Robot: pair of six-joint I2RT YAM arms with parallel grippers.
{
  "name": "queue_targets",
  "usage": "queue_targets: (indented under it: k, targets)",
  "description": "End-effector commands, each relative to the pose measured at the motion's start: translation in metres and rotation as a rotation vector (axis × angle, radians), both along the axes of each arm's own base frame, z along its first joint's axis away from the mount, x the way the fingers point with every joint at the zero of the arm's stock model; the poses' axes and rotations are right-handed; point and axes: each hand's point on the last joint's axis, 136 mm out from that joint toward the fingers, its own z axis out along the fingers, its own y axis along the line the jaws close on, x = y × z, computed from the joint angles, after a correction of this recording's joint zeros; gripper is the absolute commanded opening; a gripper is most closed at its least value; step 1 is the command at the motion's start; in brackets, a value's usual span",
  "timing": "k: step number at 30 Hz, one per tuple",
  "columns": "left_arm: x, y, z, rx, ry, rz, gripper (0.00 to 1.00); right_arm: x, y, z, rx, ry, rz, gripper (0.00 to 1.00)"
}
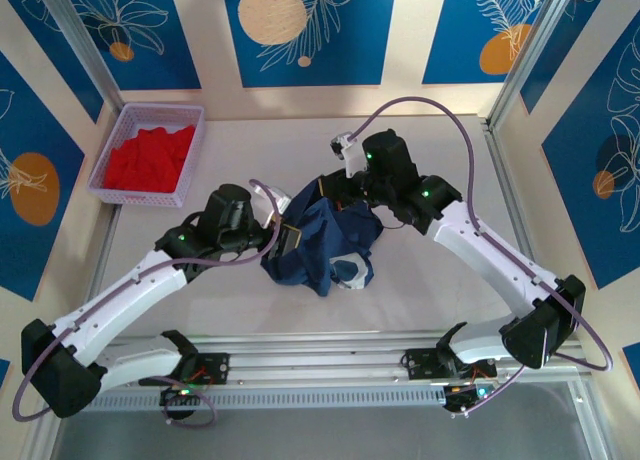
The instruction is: Fold the inside-out t-shirt
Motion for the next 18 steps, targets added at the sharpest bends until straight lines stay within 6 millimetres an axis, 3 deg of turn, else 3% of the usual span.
queue_targets:
  k: [1,8,13,18]
  targets:
    - [0.008,0.004,0.004,0.027,-0.063,0.025,0.54,0.001,0.004,0.013,0.024,-0.014,0.020,0.00]
    - [0.016,-0.005,-0.003,0.051,-0.055,0.013,0.59,0.001,0.004,0.014,0.031,-0.010,0.023,0.00]
    - [0.028,0.000,-0.006,0.098,-0.071,0.070,0.61,0.000,0.005,0.013,0.032,-0.006,0.026,0.00]
    - [0.037,0.004,-0.002,0.102,-0.097,0.121,0.50,0.000,0.005,0.012,0.033,-0.002,0.028,0.00]
